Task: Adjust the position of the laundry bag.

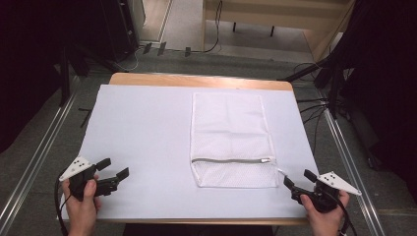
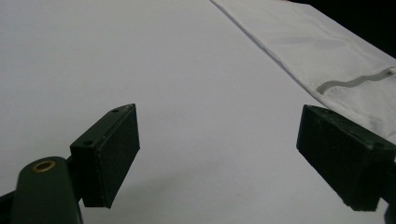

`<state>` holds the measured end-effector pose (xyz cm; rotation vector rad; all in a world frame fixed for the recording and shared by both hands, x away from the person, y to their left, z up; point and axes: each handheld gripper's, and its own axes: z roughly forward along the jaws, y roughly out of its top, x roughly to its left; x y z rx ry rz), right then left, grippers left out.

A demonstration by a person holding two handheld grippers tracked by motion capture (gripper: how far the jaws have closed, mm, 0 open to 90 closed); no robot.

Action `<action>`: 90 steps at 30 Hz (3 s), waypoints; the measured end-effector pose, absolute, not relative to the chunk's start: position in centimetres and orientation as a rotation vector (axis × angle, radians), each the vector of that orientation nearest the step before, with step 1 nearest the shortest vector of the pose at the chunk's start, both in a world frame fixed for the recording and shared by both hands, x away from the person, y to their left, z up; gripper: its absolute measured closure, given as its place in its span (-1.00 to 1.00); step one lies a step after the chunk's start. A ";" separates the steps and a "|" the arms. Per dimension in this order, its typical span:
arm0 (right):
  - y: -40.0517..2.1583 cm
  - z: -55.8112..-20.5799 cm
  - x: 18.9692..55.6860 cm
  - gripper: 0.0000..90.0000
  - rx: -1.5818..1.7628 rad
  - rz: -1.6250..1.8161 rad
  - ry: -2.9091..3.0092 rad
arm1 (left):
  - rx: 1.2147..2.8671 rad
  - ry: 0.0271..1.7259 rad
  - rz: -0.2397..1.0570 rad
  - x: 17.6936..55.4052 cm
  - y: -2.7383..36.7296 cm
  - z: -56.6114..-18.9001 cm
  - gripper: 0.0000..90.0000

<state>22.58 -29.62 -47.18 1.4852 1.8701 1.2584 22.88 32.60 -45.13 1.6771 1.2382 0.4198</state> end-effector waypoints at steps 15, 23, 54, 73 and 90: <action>-29.5 -47.2 22.5 -0.66 1.492 1.271 1.881 | 1.777 1.157 0.313 27.8 25.0 -44.4 -0.62; -29.5 -47.3 22.5 -0.64 1.484 1.272 1.894 | 1.804 1.295 0.269 32.6 19.2 -45.7 -0.10; -28.9 -47.8 22.9 -0.63 1.466 1.243 1.937 | 2.134 1.201 0.410 34.6 11.6 -46.4 1.00; -28.7 -47.6 22.5 -0.61 1.455 1.258 1.931 | 1.968 1.237 0.339 30.3 19.0 -44.2 1.00; -24.9 -47.0 22.2 -0.51 1.408 1.286 1.980 | 1.878 1.321 0.348 28.0 24.5 -45.4 0.98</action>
